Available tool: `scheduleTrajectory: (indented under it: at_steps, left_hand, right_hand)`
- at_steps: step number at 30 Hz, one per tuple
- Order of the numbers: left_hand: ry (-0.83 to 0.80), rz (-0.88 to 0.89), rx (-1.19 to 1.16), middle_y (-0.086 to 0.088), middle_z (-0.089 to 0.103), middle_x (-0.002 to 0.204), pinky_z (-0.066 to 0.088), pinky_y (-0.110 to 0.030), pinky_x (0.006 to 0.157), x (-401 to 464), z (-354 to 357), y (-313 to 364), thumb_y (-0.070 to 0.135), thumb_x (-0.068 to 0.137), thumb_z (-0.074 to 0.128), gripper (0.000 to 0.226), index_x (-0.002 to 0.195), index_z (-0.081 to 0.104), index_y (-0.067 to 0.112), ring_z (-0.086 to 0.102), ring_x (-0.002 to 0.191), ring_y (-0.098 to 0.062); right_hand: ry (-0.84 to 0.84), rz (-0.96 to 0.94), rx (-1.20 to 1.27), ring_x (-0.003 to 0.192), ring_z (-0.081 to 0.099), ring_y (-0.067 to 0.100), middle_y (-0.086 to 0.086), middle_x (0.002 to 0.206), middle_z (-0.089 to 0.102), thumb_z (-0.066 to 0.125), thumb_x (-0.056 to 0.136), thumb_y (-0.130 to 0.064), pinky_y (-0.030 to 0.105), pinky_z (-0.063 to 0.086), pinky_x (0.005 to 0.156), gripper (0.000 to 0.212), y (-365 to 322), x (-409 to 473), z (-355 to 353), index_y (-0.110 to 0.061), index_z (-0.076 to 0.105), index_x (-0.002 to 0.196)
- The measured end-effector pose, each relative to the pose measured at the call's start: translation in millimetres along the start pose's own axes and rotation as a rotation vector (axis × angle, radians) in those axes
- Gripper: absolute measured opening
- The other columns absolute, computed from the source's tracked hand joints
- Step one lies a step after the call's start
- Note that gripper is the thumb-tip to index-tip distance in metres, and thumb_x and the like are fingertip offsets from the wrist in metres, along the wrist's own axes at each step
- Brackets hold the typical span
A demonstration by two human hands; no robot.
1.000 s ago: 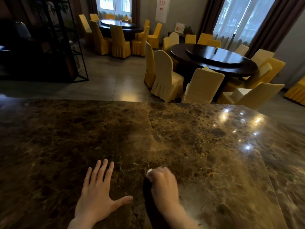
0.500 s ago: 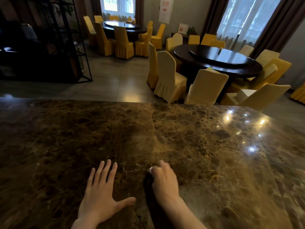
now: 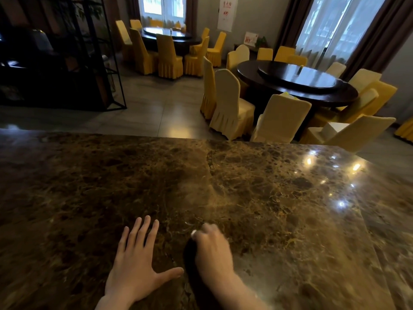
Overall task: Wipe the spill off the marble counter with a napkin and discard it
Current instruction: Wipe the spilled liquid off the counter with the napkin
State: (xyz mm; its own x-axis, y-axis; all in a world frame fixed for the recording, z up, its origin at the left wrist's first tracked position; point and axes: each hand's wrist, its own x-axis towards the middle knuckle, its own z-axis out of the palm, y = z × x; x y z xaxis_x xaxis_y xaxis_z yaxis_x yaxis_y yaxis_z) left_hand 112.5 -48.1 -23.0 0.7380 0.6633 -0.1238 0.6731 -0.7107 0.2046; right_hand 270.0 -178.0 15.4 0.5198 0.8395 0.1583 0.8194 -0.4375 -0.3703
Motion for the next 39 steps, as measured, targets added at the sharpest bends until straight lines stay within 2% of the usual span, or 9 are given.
scheduleTrajectory:
  at_steps: [4,11,19,22,26,28,32,36,39]
  left_hand:
    - [0.002,-0.001,0.0,0.006,-0.032,0.166,-0.019,-0.046,0.125,0,-3,0,0.116,0.05,0.014,0.142,0.156,-0.025,0.029,-0.037,0.149,-0.014]
    - [-0.005,-0.004,-0.016,0.008,-0.035,0.164,-0.02,-0.047,0.126,-2,-3,1,0.116,0.05,0.016,0.141,0.154,-0.028,0.032,-0.04,0.147,-0.012]
    - [0.002,-0.001,-0.021,0.007,-0.032,0.166,-0.022,-0.045,0.124,-2,-4,0,0.116,0.051,0.016,0.142,0.157,-0.024,0.03,-0.038,0.148,-0.013]
    - [0.003,-0.004,-0.026,0.008,-0.032,0.166,-0.022,-0.045,0.124,-3,-5,1,0.116,0.051,0.015,0.142,0.157,-0.024,0.03,-0.038,0.148,-0.013]
    - [-0.014,0.002,-0.043,0.009,-0.032,0.166,-0.021,-0.046,0.125,-3,-6,1,0.116,0.051,0.017,0.142,0.157,-0.023,0.031,-0.039,0.148,-0.012]
    - [-0.012,-0.002,-0.038,0.008,-0.033,0.166,-0.02,-0.047,0.124,-2,-6,1,0.116,0.05,0.017,0.143,0.157,-0.024,0.031,-0.04,0.147,-0.012]
    - [-0.027,-0.006,-0.022,0.007,-0.034,0.165,-0.021,-0.047,0.124,-2,-5,1,0.116,0.05,0.018,0.144,0.158,-0.024,0.03,-0.042,0.146,-0.013]
    - [-0.036,-0.006,-0.015,0.007,-0.035,0.165,-0.02,-0.047,0.124,0,-5,0,0.117,0.049,0.016,0.145,0.158,-0.025,0.03,-0.041,0.146,-0.012]
    - [-0.045,-0.009,-0.029,0.008,-0.037,0.164,-0.022,-0.047,0.123,-1,-6,1,0.117,0.048,0.016,0.144,0.156,-0.026,0.031,-0.044,0.145,-0.012]
  right_hand:
    - [-0.172,-0.279,-0.037,0.09,0.054,0.017,-0.004,0.095,0.059,0.066,0.092,-0.023,0.028,0.05,0.068,0.019,12,-19,-3,-0.024,0.071,0.11]
    - [0.14,0.261,-0.011,0.092,0.059,0.019,-0.002,0.091,0.063,0.064,0.095,-0.009,0.029,0.05,0.078,0.016,71,11,-30,-0.015,0.078,0.089]
    - [-0.04,-0.082,0.097,0.089,0.048,0.01,-0.008,0.09,0.058,0.053,0.099,-0.033,0.023,0.044,0.074,0.023,22,-13,-10,-0.021,0.068,0.085]
    - [0.002,0.056,0.059,0.088,0.053,0.009,-0.009,0.089,0.062,0.064,0.097,-0.027,0.019,0.041,0.073,0.015,51,-4,-22,-0.021,0.069,0.084]
    - [0.076,0.284,0.071,0.087,0.066,0.022,0.003,0.087,0.071,0.067,0.091,-0.007,0.039,0.056,0.074,0.006,63,32,-31,-0.011,0.07,0.088]
    - [0.09,0.305,0.089,0.088,0.065,0.021,0.004,0.091,0.07,0.063,0.093,-0.004,0.037,0.058,0.075,0.011,47,48,-23,-0.013,0.07,0.093]
    - [0.076,0.128,0.14,0.089,0.057,0.014,-0.002,0.092,0.065,0.064,0.092,-0.005,0.023,0.046,0.07,0.017,-1,55,4,-0.021,0.07,0.093]
    - [-0.07,-0.173,0.147,0.088,0.054,0.008,-0.007,0.093,0.068,0.067,0.09,-0.005,0.026,0.054,0.072,0.022,-21,37,17,-0.024,0.07,0.099]
    - [-0.028,-0.073,0.149,0.092,0.059,0.008,-0.005,0.1,0.067,0.067,0.092,-0.009,0.024,0.052,0.078,0.014,3,51,3,-0.022,0.067,0.098]
